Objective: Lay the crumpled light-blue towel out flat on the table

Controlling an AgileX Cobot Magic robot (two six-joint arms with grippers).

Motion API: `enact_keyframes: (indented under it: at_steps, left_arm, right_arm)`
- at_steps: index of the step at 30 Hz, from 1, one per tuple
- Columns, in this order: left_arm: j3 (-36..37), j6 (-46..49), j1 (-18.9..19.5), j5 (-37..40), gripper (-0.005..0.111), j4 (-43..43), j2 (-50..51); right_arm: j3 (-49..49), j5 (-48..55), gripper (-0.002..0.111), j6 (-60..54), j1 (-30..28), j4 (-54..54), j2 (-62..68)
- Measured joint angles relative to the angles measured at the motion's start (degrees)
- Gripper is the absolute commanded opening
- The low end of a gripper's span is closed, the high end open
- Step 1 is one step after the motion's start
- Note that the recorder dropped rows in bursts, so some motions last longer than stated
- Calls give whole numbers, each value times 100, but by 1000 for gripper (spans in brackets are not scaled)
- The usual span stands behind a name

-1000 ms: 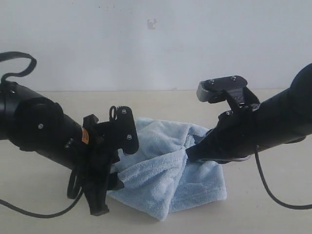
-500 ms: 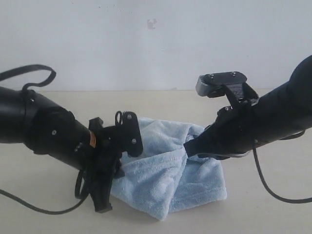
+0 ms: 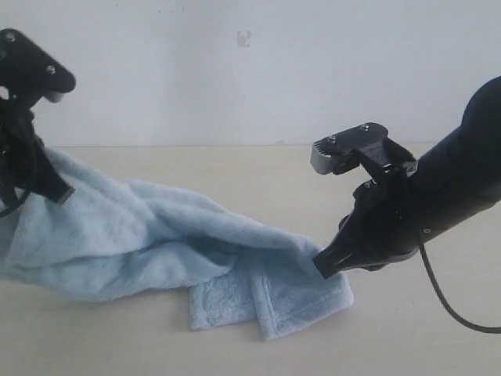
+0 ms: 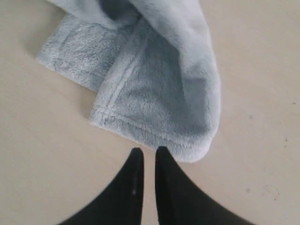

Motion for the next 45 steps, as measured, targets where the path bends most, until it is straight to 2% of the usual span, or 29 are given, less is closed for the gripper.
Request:
enact_keyframes:
  at_steps: [1, 3, 5, 9, 11, 13, 14, 17, 23, 27, 34, 40, 43, 45]
  left_arm:
    - [231, -49, 178, -120, 4, -198, 25]
    - [614, -85, 303, -523, 5, -333, 76]
    - [826, -85, 305, -867, 16, -333, 103]
    - [862, -85, 315, -1205, 65, -322, 103]
    - [862, -85, 315, -1423, 75, -322, 103]
    - [862, -85, 315, -1631, 75, -372, 103]
    - [862, -85, 315, -1688, 75, -405, 103]
    - [862, -85, 315, -1777, 75, -415, 103]
    - [862, -85, 315, -1786, 75, -574, 103]
    - [862, -85, 315, -1800, 75, -600, 103]
    - [683, -85, 315, -1569, 75, -600, 66]
    - [617, -85, 315, -1402, 75, -767, -175]
    - [612, -85, 315, -1323, 72, -896, -190]
    - [612, -85, 315, -1153, 64, -924, -190]
  right_arm:
    - [0, 0, 10, 0, 0, 11, 0]
    - [0, 0, 10, -155, 0, 168, 0]
    - [0, 77, 10, -680, 0, 608, 10]
    - [0, 351, 12, -1698, 0, 1409, 218]
    - [0, 388, 29, -1851, 0, 1488, 476]
    - [0, 403, 48, -1935, 0, 1578, 732]
    - [0, 431, 52, -1970, 0, 1639, 803]
    - [0, 431, 51, -2094, 38, 1814, 840]
    - [-5, 431, 51, -2183, 491, 1839, 850]
    - [-27, 441, 51, -2179, 812, 1423, 850]
    - [-40, -37, 51, -882, 889, 139, 884]
    - [-40, -140, 51, -772, 889, 222, 1145]
    - [-40, -303, 51, -820, 889, 249, 1276]
    - [-40, -521, 51, -838, 889, 308, 1340]
